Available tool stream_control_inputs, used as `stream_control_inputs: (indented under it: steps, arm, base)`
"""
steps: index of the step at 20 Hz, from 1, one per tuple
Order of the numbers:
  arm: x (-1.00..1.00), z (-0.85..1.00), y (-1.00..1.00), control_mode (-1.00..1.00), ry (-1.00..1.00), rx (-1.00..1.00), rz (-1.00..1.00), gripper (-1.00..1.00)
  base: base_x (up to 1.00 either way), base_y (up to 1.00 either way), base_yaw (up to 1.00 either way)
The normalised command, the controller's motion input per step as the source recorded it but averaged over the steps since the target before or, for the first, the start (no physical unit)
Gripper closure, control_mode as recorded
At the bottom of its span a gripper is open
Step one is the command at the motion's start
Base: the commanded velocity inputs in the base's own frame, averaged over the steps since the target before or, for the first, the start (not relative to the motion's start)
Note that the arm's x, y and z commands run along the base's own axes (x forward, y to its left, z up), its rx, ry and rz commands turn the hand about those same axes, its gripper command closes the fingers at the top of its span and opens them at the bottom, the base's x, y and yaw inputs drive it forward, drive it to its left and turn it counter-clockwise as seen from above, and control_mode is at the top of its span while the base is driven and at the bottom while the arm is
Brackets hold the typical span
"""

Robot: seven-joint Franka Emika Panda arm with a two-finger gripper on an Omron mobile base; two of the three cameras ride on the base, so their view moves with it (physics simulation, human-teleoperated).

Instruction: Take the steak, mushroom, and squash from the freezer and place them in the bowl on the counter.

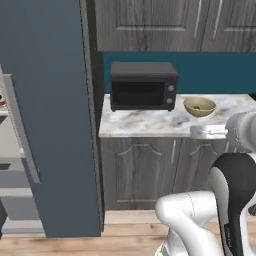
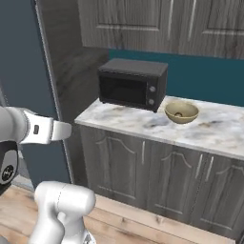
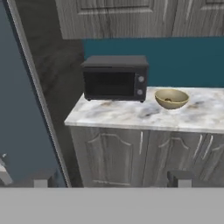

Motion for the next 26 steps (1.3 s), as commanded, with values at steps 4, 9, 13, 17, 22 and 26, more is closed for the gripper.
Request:
stream_control_inputs:
  steps: [4,9,13,17,22,26]
  arm:
    - [0.00,0.00,0.00,1.00,0.00,0.00,0.00,-1.00]
    - [0.00,0.00,0.00,1.00,0.00,0.00,0.00,-1.00]
    - [0.00,0.00,0.00,1.00,0.00,0.00,0.00,-1.00]
    - [0.00,0.00,0.00,1.00,0.00,0.00,0.00,-1.00]
    - [0.00,0.00,0.00,1.00,0.00,0.00,0.00,-1.00]
    - [0.00,0.00,0.00,1.00,0.00,0.00,0.00,-1.00]
  base:
    - [-0.03,1.00,0.00]
    - [0.36,1.00,0.00]
    - [0.34,1.00,0.00]
    - [0.53,0.96,0.00]
    - [0.54,0.12,0.06]
    - [0.70,0.00,0.15]
